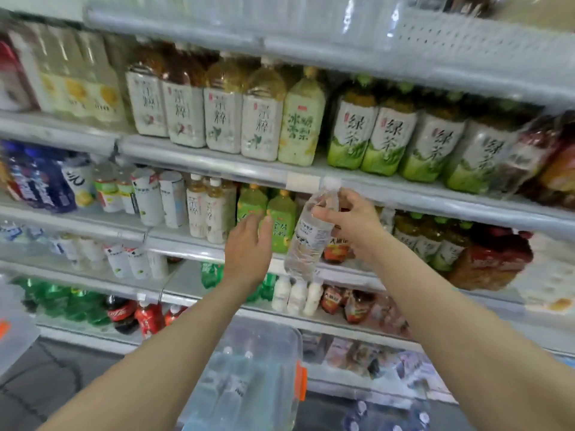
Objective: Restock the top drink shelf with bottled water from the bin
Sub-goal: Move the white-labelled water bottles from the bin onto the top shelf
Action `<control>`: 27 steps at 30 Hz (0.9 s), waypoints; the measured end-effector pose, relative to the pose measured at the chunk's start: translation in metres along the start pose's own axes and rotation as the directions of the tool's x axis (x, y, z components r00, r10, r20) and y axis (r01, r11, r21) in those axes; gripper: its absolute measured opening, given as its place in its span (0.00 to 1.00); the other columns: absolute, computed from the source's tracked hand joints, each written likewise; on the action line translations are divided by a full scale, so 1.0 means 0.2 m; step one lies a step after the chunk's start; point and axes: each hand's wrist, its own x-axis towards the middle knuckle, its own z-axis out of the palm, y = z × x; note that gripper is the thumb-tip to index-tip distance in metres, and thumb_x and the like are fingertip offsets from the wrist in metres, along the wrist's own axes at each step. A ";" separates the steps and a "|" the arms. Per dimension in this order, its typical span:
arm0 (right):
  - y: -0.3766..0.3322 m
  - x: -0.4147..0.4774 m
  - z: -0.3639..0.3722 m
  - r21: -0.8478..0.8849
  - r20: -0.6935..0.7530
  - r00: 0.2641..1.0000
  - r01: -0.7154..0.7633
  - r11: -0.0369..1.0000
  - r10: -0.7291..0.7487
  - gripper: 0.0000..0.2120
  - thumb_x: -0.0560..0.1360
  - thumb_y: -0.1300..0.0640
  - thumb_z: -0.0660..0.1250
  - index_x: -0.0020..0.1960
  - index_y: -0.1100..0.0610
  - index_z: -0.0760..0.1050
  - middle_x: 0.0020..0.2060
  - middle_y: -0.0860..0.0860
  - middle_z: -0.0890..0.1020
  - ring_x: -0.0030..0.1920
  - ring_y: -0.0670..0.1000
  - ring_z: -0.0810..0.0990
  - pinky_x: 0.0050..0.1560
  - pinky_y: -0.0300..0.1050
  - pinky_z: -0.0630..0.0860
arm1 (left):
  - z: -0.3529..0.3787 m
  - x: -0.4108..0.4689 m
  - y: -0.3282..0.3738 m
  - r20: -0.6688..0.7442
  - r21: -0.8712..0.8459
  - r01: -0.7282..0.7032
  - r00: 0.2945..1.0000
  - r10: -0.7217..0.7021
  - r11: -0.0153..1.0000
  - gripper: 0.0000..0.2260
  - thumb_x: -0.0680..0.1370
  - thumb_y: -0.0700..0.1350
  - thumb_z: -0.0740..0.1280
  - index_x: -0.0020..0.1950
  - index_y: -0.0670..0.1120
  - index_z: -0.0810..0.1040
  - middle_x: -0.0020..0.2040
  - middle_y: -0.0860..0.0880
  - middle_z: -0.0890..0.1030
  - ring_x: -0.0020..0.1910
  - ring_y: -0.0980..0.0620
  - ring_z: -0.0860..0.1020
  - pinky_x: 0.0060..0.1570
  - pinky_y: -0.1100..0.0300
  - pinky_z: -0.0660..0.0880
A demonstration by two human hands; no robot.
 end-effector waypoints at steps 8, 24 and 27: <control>-0.98 -0.03 -0.46 0.086 -0.131 0.929 0.359 0.929 -0.347 0.20 0.72 0.60 0.79 0.62 0.53 0.81 0.54 0.50 0.86 0.53 0.52 0.86 0.55 0.56 0.83 | -0.12 0.26 0.85 -0.042 -0.240 -0.286 0.958 0.284 0.928 0.24 0.84 0.61 0.49 0.77 0.56 0.66 0.76 0.58 0.65 0.74 0.60 0.62 0.69 0.64 0.53; -1.86 0.45 -1.08 0.000 -0.124 0.796 0.597 0.802 -0.592 0.19 0.71 0.60 0.79 0.60 0.49 0.80 0.42 0.50 0.88 0.39 0.50 0.88 0.30 0.44 0.82 | 0.17 0.76 1.81 0.194 -0.436 -0.404 0.830 0.523 0.804 0.31 0.78 0.72 0.46 0.79 0.63 0.53 0.79 0.63 0.55 0.73 0.66 0.55 0.72 0.60 0.49; -1.85 0.63 -1.14 -0.020 -0.086 0.807 0.585 0.811 -0.585 0.16 0.73 0.60 0.78 0.57 0.49 0.80 0.44 0.50 0.88 0.40 0.51 0.88 0.32 0.44 0.82 | 0.28 0.87 1.85 0.217 -0.420 -0.364 0.849 0.481 0.832 0.33 0.78 0.72 0.45 0.81 0.61 0.50 0.80 0.62 0.52 0.79 0.59 0.51 0.77 0.52 0.47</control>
